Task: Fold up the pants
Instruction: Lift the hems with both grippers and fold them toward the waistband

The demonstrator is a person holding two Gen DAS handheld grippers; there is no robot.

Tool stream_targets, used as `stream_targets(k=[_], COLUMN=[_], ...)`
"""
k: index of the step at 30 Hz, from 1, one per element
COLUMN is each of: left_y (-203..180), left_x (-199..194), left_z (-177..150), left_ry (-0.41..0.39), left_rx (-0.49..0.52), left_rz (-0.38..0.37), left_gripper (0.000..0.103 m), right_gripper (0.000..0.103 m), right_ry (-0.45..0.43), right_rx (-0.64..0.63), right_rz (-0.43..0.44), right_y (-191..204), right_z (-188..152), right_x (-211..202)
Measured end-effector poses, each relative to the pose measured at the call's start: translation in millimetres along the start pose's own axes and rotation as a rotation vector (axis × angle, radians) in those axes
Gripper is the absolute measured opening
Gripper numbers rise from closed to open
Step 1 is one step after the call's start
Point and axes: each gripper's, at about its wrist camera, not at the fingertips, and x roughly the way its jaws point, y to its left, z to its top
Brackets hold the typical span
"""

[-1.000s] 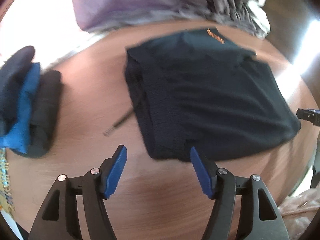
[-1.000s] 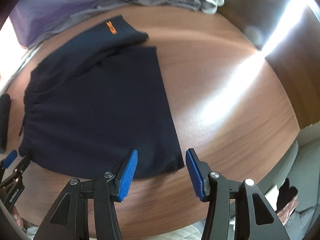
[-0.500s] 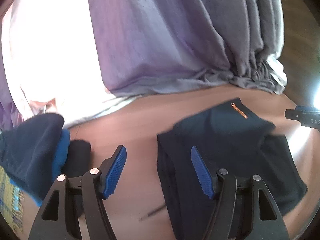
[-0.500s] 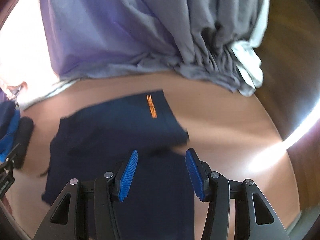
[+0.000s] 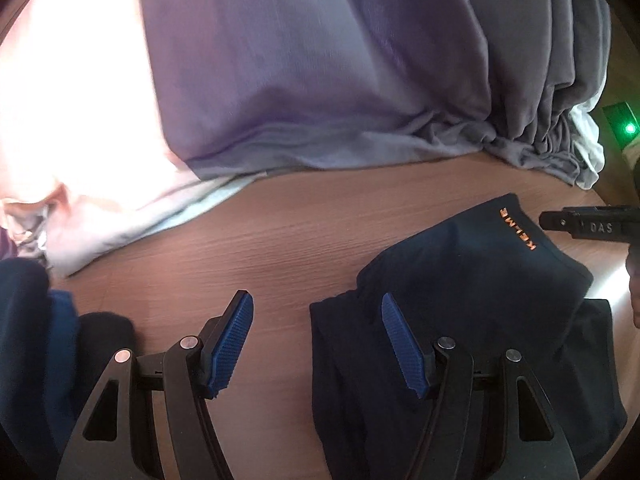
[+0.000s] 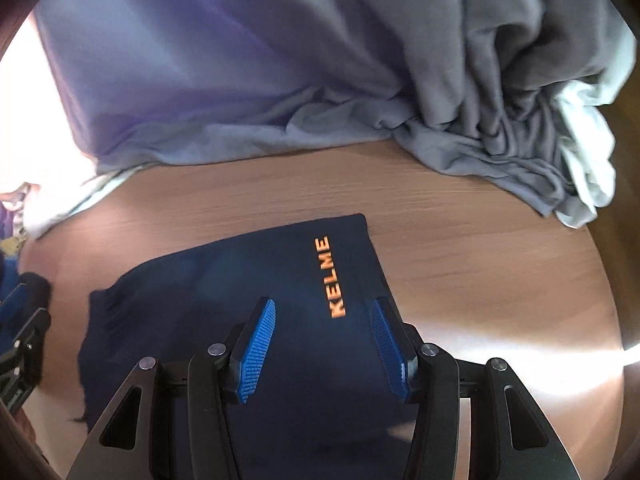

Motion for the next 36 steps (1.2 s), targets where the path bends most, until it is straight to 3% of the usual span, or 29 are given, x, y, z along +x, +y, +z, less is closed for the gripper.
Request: stream_targets(k=[9,17,20,22,29,31,33,36], left_y=[5,4,2,2,-3,-4,-6,-5], left_x=[54,79,84,86,68,56,49,37], left_z=[-1,-4,-3,-3,0,2,5,9], left_ry=[0.134,0.191,0.195,0.208,0.154,0.117,0.092,0.060], left_rx=[-0.029,-0.035,-0.038,-0.049,-0.044,-0.040,-0.036,-0.034], left_rz=[-0.060,-0.093,-0.101,-0.127,-0.083,-0.054,-0.033,0.005], left_gripper=[0.066,0.066,0.058,0.042,0.040,0.040,0.040,0.040], right_gripper=[0.051,0.051,0.051,0.051,0.050,0.038,0.014,0.008], right_ry=[0.063,0.063,0.068,0.064,0.053,0.045,0.037,0.029], right_rx=[0.002,-0.035,-0.032,-0.029,-0.022,-0.018,-0.021,-0.011], right_rz=[-0.015,-0.070,-0.069,-0.061,-0.043,-0.035,-0.021,0.004], right_y=[-3,-5,-8,-9,-12,-14,-15,-16], right_z=[29,42,45,47,51,50,50,50], right_x=[57,84,91,94,96,95,94,88])
